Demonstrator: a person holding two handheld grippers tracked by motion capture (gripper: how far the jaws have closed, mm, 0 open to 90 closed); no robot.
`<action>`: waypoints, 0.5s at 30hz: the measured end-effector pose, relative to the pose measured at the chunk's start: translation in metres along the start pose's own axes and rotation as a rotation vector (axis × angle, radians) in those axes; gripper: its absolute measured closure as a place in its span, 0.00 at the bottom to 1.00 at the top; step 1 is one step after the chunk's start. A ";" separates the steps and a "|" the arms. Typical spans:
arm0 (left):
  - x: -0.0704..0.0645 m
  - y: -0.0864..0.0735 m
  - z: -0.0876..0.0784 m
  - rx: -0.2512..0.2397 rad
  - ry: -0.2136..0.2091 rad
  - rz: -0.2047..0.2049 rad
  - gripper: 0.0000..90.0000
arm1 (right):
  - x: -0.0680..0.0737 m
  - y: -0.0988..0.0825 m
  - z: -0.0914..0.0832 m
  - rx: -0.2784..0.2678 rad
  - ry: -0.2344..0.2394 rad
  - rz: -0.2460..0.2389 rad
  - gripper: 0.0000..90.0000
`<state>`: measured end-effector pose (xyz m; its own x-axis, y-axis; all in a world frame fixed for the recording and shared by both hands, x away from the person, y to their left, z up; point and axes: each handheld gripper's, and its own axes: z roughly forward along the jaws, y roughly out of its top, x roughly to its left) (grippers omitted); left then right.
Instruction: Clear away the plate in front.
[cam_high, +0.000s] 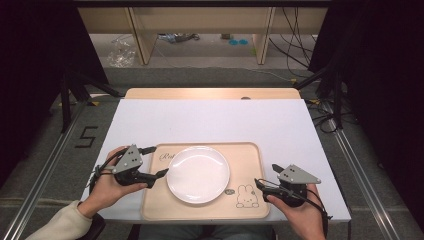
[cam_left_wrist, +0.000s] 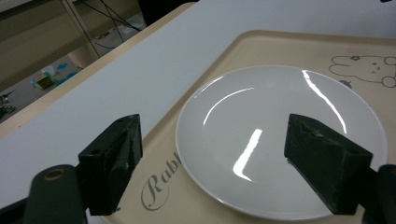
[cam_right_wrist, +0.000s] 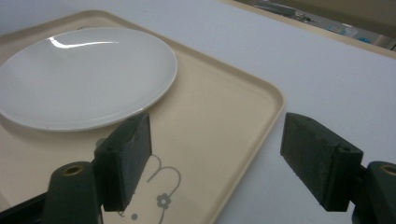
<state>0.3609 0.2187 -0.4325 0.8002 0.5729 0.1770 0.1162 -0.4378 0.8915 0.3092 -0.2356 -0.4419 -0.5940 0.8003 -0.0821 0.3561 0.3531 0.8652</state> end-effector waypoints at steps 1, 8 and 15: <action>0.001 -0.001 -0.001 -0.004 0.004 -0.020 0.21 | 0.000 0.000 -0.001 0.005 -0.005 -0.001 0.29; 0.009 -0.005 -0.007 0.005 0.035 -0.006 0.21 | 0.000 -0.001 -0.005 -0.015 -0.008 -0.001 0.28; 0.014 -0.008 -0.011 0.014 0.060 -0.010 0.21 | 0.000 -0.002 -0.008 -0.013 -0.008 0.012 0.28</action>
<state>0.3644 0.2378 -0.4326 0.7623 0.6176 0.1935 0.1326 -0.4416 0.8873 0.3025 -0.2404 -0.4396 -0.5842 0.8081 -0.0752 0.3536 0.3368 0.8727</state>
